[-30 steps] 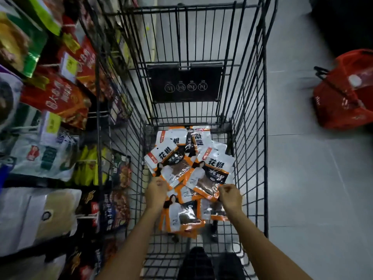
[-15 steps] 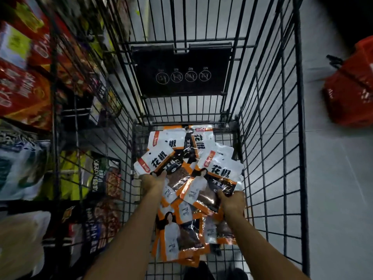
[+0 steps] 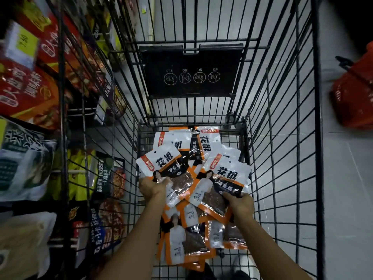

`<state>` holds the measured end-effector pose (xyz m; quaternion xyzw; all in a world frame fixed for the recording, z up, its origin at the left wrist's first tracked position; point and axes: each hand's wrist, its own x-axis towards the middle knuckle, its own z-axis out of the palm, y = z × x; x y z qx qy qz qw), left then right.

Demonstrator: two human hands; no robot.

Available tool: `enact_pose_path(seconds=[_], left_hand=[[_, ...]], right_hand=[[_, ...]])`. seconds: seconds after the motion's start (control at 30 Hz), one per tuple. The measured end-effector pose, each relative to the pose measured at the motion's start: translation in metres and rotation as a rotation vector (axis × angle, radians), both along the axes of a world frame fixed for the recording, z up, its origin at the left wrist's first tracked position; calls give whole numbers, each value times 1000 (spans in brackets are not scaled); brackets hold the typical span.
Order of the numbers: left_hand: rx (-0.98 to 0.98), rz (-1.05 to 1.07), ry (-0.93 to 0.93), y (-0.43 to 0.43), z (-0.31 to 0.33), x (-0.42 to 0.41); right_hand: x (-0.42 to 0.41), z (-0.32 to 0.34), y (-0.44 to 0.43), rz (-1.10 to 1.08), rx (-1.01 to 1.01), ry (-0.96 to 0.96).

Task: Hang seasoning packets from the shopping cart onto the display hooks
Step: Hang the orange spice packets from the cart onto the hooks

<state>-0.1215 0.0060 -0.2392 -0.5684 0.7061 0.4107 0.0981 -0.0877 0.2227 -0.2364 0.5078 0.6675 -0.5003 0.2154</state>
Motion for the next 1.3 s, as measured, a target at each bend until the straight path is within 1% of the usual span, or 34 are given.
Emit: enact_pose_path(seconds=[0.1,0.23,0.3,0.4,0.5,0.6,0.77,0.9,1.03,1.13,1.3], left_hand=[[122,72,107,-4,3,1],[235,70,196,-7,10,3],[251,54,223,-8,16,6],[301,12,277,-10,31,11],[337,-22,300,-15,55,17],[364,-41,350,-20,83,25],[344,-84,424,-27,151,49],[267,-108,553,-31,218,83],[159,-90,722,-29,285,131],[124,-28,815,-25,332,180],[-89,109,931,-17,395,276]], right_hand=[[-1,6,4,-67,-105,51],[-3,13,5,-121,-291,88],[-3,18,4,-103,-307,106],[-4,32,2,-36,-266,152],[-6,57,0,-5,-239,228],[-8,91,0,41,-257,284],[-6,156,8,199,-248,407],[2,208,18,308,-299,460],[18,263,23,395,-362,567],[39,309,20,515,-447,641],[82,373,4,733,-565,716]])
